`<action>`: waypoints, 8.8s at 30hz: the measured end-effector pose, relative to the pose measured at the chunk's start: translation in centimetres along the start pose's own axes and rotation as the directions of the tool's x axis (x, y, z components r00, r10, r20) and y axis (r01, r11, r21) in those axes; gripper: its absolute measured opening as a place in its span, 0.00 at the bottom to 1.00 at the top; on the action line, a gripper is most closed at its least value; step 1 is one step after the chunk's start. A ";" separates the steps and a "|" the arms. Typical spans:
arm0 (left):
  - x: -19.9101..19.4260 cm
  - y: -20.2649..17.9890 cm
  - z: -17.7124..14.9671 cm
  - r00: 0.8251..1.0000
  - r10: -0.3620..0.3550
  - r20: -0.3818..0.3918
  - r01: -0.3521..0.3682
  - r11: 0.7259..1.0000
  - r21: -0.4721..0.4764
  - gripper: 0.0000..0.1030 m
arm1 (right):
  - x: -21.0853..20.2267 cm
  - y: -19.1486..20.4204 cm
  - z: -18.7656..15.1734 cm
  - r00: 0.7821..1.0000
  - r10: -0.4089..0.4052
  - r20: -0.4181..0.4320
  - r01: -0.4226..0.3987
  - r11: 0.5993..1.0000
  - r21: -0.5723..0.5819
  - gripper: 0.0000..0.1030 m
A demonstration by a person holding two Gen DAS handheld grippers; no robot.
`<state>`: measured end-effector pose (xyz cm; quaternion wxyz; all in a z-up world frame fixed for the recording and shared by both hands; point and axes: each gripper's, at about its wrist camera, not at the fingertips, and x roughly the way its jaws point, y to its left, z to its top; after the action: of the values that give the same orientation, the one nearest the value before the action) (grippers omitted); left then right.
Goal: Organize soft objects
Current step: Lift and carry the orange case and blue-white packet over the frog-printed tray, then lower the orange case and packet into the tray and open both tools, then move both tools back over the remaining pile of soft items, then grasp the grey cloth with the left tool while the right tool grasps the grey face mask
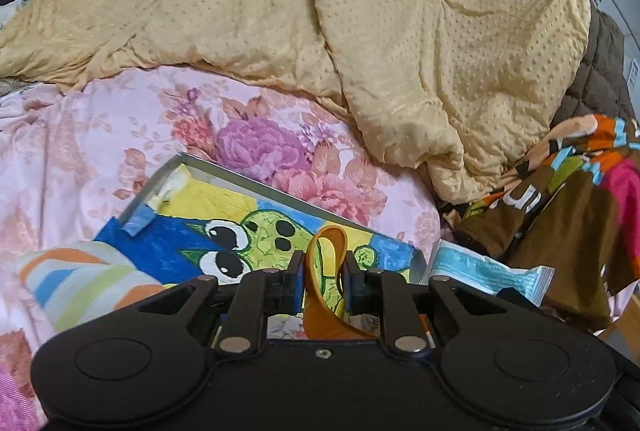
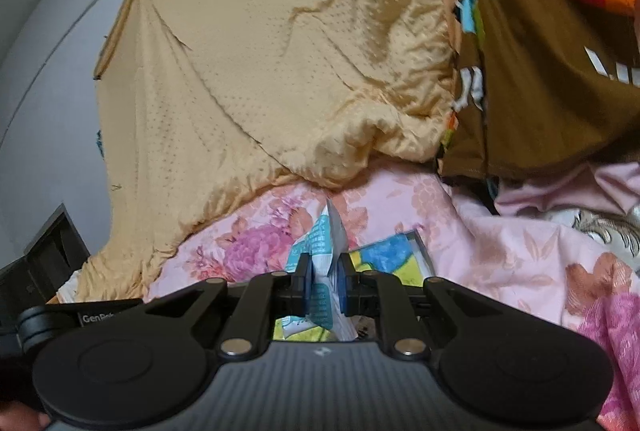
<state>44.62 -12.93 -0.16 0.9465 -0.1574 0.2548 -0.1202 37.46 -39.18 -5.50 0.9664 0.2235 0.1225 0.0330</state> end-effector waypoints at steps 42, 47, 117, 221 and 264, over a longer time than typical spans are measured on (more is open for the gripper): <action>5.4 -3.1 -2.7 0.988 0.118 -0.095 -0.109 0.990 0.095 0.59 | 3.5 -4.2 -2.9 0.951 -0.151 -0.271 0.175 0.982 0.067 0.75; 4.4 -3.1 -2.5 0.990 0.118 -0.071 -0.111 0.989 0.100 0.71 | 3.0 -4.0 -2.6 0.953 -0.154 -0.262 0.174 0.983 0.056 0.82; -28.3 5.0 -12.2 0.972 0.226 0.060 -0.234 0.945 0.229 0.99 | -22.6 10.9 -6.9 0.981 -0.070 -0.179 -0.023 0.883 -0.469 1.00; -20.6 14.3 -13.0 0.920 0.330 -0.211 -0.309 0.943 0.123 0.76 | -12.9 15.9 -21.1 0.929 -0.021 -0.368 -0.310 0.495 -0.812 0.98; -20.3 12.6 -13.9 0.916 0.350 -0.198 -0.297 0.921 0.253 0.65 | -12.0 15.4 -21.6 0.924 -0.045 -0.379 -0.303 0.518 -0.800 0.82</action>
<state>22.17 1.64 -7.11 0.9270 0.0073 0.3749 -0.0064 20.27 -17.67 -14.83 0.9079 -0.2748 0.2448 0.2009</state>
